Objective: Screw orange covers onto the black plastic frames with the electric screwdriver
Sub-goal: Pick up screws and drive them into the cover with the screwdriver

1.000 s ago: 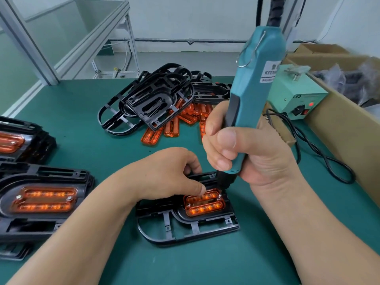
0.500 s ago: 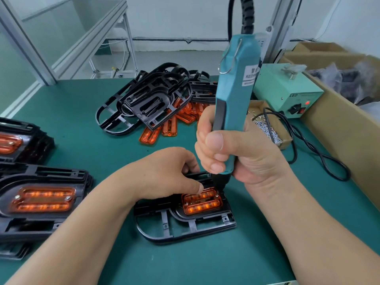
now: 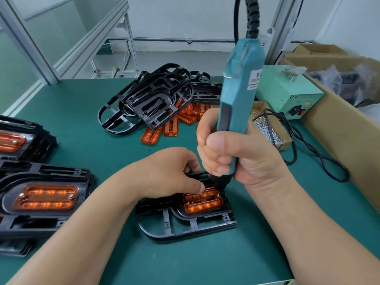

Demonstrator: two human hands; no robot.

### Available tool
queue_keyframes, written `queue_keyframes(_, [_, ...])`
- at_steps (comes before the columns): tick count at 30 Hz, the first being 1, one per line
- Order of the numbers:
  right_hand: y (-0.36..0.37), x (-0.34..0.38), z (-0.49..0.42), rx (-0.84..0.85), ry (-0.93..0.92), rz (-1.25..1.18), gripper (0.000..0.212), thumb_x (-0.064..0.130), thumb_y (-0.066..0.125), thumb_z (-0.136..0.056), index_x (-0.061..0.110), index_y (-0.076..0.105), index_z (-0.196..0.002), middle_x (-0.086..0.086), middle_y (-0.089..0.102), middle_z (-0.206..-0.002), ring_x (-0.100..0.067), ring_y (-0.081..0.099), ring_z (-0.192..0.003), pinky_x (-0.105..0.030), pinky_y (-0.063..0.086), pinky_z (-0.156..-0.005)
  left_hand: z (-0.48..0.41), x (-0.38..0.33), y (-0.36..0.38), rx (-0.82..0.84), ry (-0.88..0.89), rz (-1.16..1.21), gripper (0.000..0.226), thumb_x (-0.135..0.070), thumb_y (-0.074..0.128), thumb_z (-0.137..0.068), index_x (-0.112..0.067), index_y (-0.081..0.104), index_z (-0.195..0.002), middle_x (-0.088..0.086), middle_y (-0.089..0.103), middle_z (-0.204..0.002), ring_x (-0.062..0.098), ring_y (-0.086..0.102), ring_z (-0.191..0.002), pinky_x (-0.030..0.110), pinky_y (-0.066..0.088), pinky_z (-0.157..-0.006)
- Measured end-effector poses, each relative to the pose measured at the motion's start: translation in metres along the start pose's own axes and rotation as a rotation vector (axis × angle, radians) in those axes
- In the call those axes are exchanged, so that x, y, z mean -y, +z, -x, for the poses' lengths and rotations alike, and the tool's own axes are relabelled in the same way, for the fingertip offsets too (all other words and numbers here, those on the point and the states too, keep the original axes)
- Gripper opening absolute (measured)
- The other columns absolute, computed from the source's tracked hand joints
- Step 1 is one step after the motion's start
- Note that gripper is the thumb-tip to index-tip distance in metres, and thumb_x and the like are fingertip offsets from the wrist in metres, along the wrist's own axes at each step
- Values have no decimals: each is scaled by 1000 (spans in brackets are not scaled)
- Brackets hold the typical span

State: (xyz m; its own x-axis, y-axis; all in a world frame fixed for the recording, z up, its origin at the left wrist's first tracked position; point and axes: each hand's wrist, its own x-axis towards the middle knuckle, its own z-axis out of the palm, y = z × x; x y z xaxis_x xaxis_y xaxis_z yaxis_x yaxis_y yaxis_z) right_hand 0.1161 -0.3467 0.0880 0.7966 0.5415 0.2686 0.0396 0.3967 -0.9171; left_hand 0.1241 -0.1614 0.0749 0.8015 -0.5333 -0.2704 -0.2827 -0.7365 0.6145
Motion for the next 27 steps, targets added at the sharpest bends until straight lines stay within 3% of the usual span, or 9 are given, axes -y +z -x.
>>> queue_keyframes(3, [-3,0,1,6,-8,6,11,10,72,-78,10,67,-88,3,46,-51,-13,44,-38,-23,39,-48,0,0,1,2,0,2,25,-43,82,-84,-31,61,-90,-12,53,-84,4,51,-72,26,39,-67])
queue_keyframes(5, [-5,-1,-1,50,-10,-22,30,21,87,-77,8,68,-96,3,47,-53,-12,46,-40,-23,39,-48,0,1,1,1,-1,8,25,-43,82,-84,-31,62,-92,-12,54,-85,5,52,-73,27,40,-69])
queue_keyframes(8, [-6,-1,-1,132,-50,-96,56,42,89,-79,1,65,-108,1,50,-58,-12,48,-44,-24,39,-48,0,2,0,0,10,14,25,-43,83,-84,-32,61,-88,-13,54,-86,5,51,-74,28,39,-70])
queue_keyframes(11, [-11,9,1,137,-185,-191,53,42,86,-83,0,66,-108,3,52,-59,-10,46,-46,-23,35,-46,0,3,1,-19,7,-33,24,-45,84,-84,-34,65,-93,-12,57,-94,4,55,-80,26,40,-71])
queue_keyframes(16, [-17,24,-1,-186,-366,-205,47,51,66,-89,9,59,-108,7,48,-59,-8,45,-50,-27,34,-52,-2,8,1,-26,9,-21,26,-47,75,-91,-37,68,-115,-16,59,-108,-5,57,-94,18,44,-83])
queue_keyframes(19, [-17,19,-6,-398,-283,-275,46,41,49,-92,5,57,-119,1,46,-66,-14,43,-58,-29,38,-59,-5,10,-3,-165,-39,145,28,-25,51,-107,-32,65,-131,-19,64,-122,-8,58,-104,18,45,-97])
queue_keyframes(23, [-19,8,-10,-522,-224,-356,38,25,51,-104,4,51,-135,-8,53,-85,-22,57,-77,-37,53,-77,-7,13,-7,-286,-76,457,49,12,36,-98,-16,70,-118,3,73,-105,9,71,-80,25,59,-80])
queue_keyframes(25, [-20,4,-11,-607,-229,-306,36,25,57,-107,5,54,-137,-9,59,-90,-26,68,-85,-44,59,-88,-7,14,-8,-309,-64,567,47,15,37,-99,-13,72,-111,10,75,-103,16,76,-83,28,63,-78])
queue_keyframes(27, [-20,2,-13,-670,-242,-263,36,28,63,-105,7,57,-134,-8,62,-90,-27,73,-86,-44,61,-87,-8,16,-9,-316,-53,631,39,11,42,-103,-13,72,-110,11,77,-102,18,79,-88,27,64,-77])
